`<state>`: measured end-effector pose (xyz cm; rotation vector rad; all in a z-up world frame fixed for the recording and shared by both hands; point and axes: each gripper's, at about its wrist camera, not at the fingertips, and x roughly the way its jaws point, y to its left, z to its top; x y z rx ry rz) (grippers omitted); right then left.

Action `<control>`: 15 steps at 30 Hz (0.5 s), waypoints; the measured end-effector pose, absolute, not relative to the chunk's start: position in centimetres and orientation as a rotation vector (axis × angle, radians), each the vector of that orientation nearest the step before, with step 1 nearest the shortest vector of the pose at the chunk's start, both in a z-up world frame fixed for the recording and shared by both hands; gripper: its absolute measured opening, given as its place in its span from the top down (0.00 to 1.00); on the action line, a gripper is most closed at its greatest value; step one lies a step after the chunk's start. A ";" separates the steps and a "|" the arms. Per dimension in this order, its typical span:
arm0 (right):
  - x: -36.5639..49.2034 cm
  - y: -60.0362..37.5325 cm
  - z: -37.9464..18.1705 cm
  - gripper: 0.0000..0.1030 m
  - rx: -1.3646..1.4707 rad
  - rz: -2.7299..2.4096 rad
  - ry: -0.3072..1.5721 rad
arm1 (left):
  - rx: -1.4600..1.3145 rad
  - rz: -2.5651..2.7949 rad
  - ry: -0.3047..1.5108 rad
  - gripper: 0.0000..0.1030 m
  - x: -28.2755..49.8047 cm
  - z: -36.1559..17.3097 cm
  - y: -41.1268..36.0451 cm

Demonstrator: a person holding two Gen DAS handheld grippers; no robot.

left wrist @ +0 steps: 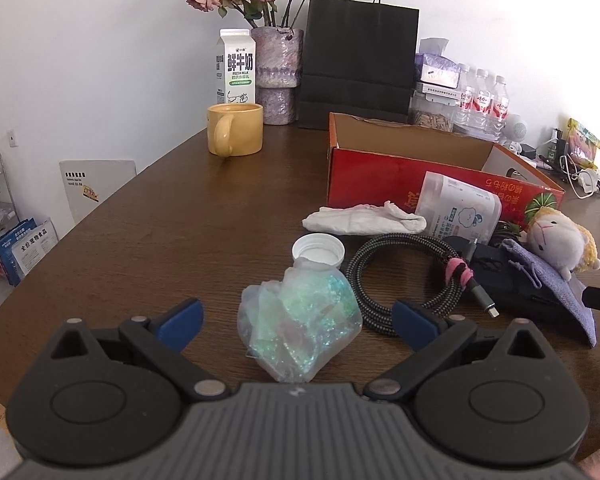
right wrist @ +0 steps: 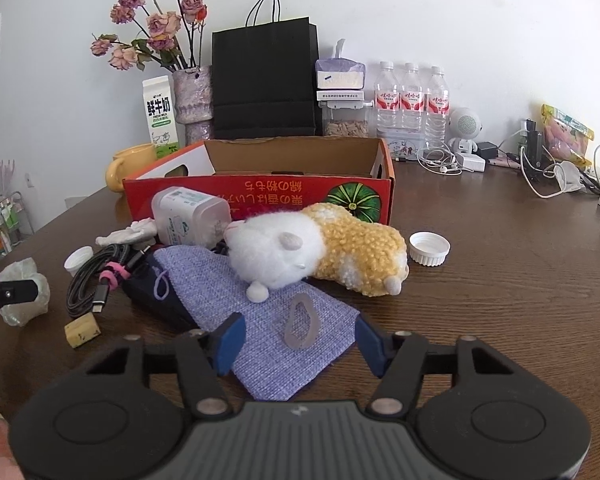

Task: Organize objects
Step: 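Move the left tool to the iridescent plastic bag and close on it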

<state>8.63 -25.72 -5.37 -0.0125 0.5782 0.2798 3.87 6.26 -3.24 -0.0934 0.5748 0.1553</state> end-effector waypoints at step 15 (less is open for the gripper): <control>11.5 -26.2 -6.7 0.84 0.056 0.322 0.623 | -0.142 0.121 0.644 0.49 5.5 -4.4 6.9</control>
